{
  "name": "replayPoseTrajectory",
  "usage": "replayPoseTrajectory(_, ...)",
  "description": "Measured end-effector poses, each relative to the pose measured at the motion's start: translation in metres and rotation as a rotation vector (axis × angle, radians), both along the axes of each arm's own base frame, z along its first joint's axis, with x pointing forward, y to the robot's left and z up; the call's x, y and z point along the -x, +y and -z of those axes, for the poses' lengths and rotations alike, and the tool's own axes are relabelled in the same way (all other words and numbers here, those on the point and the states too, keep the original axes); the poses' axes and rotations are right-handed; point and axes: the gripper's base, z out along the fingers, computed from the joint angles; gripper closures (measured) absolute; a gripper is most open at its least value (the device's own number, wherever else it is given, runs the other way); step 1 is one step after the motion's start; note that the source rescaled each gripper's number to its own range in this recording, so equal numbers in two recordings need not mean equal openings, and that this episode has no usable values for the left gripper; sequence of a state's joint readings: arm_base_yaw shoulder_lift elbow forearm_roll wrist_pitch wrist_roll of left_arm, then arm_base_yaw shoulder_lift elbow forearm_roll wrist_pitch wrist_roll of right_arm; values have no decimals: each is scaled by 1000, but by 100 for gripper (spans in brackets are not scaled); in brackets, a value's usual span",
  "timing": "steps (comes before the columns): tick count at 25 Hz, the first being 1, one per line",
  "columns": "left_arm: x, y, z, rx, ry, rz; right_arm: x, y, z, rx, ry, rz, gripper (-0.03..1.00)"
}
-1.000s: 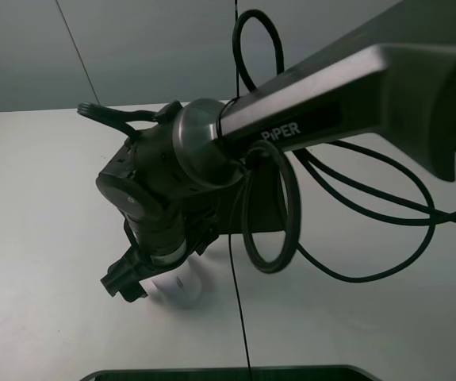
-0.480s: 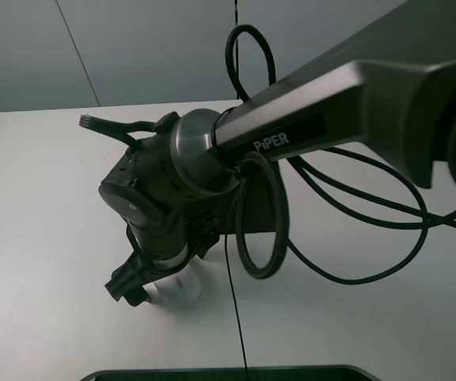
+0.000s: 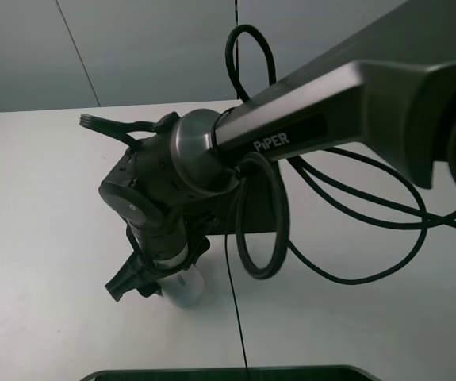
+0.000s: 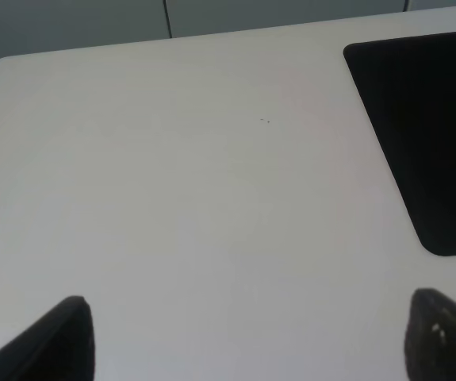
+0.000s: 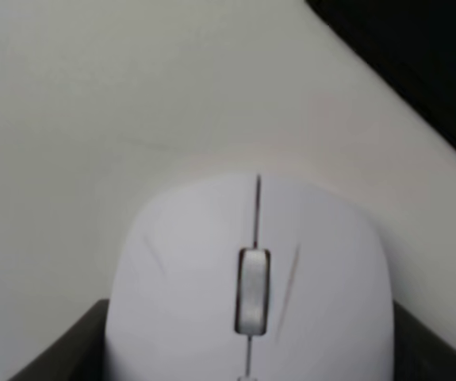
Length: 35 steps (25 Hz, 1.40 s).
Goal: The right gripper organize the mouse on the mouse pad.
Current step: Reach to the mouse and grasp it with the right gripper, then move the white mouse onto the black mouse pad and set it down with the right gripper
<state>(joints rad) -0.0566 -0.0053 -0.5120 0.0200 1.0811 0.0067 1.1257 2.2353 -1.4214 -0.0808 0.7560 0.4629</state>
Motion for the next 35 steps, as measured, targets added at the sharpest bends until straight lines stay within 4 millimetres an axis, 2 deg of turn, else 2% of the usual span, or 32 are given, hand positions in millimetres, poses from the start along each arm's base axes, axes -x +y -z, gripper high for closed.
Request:
replayPoseTrajectory(18,0,0,0,0,0,0,0,0,-1,-1,-3,-2,93)
replayPoseTrajectory(30,0,0,0,0,0,0,2,-5,-60,-55,-38,-1,93)
replayPoseTrajectory(35,0,0,0,0,0,0,-7,-19,-88,-66,-36,46,93)
